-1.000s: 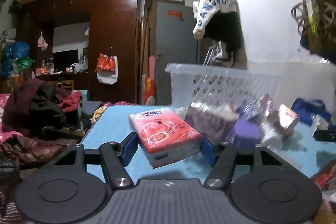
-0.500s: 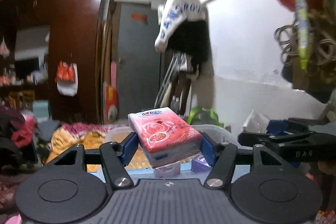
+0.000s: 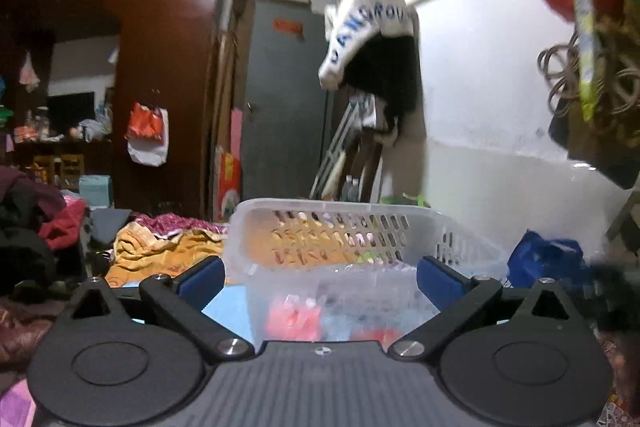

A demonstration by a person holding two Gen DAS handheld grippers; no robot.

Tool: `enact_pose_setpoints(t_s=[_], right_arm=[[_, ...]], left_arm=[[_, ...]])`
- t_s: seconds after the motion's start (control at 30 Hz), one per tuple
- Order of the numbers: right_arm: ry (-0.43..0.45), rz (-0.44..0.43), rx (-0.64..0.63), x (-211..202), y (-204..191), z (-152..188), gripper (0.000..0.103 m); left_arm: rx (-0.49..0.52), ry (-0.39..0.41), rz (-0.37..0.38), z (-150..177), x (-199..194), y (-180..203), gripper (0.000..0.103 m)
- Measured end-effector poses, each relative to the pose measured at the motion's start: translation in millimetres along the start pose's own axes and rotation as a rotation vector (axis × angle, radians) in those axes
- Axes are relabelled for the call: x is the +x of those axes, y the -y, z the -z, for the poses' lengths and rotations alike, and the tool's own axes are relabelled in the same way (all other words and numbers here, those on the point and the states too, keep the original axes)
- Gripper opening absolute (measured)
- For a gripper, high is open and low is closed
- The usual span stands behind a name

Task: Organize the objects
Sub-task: 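Drop the pink tissue pack in with the left tool while the right drops a wrapped bag, then drop a purple box in with the left tool while the right drops a silver box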

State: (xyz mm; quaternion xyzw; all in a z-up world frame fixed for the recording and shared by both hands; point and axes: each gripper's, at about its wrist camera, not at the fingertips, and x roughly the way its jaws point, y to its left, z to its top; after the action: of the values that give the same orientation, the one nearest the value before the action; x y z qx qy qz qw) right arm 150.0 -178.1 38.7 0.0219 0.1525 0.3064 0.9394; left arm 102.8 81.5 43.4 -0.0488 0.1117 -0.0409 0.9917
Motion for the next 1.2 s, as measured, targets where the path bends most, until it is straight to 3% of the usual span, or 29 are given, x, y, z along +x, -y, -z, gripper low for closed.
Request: enact_pose_setpoints(t_s=[0.13,0.23,0.33,0.47,0.5,0.53,0.8,0.83,0.87,0.9,0.97,1.03,1.2], right_arm=[[-0.03,-0.051,0.037,-21.7,-32.3,63.2,0.103],[-0.018,-0.079,0.043,-25.0,-55.5,88.3,0.103],[-0.013,-0.046,-0.027,-15.5,-74.2,97.5,0.094],[-0.067,-0.099,-0.077,1.3,-86.6,103.8,0.076],[-0.081,-0.109,-0.094,2.0,-86.4,104.4,0.06],[-0.079,-0.108,-0.117,2.1,-86.4,104.3,0.053],[-0.049,-0.097,-0.071,-20.7,-57.8,95.4,0.052],[-0.041,-0.092,-0.062,-24.2,-54.7,95.6,0.052],[-0.033,-0.086,-0.054,-26.2,-49.9,93.8,0.052],[-0.027,-0.079,-0.047,-27.8,-46.1,93.2,0.052],[-0.018,-0.064,-0.038,-30.4,-42.6,93.9,0.052],[-0.011,-0.05,-0.028,-31.4,-40.9,96.1,0.052],[0.011,-0.02,-0.013,-32.2,-28.8,90.9,0.052]], left_arm=[[-0.056,-0.02,-0.019,28.2,-18.7,-3.7,0.103],[-0.068,-0.042,-0.026,46.7,-22.8,-5.7,0.103],[-0.055,-0.046,-0.047,55.7,-19.2,-5.1,0.103],[-0.047,-0.064,-0.039,58.5,-8.5,-2.9,0.103],[-0.044,-0.07,-0.039,60.7,-7.4,-2.6,0.103],[-0.039,-0.078,-0.037,62.6,-3.7,-0.4,0.103],[-0.04,-0.085,-0.038,69.7,13.3,-0.1,0.102],[-0.053,-0.09,-0.03,69.9,15.5,-2.0,0.094],[-0.067,-0.097,-0.008,70.9,17.7,-4.1,0.076],[-0.09,-0.099,0.009,71.8,18.8,-7.3,0.067],[-0.123,-0.09,0.024,72.6,17.7,-11.9,0.057],[-0.094,-0.065,0.003,72.8,11.9,-8.1,0.049],[-0.056,-0.02,-0.027,69.9,-0.8,-3.1,0.047]])
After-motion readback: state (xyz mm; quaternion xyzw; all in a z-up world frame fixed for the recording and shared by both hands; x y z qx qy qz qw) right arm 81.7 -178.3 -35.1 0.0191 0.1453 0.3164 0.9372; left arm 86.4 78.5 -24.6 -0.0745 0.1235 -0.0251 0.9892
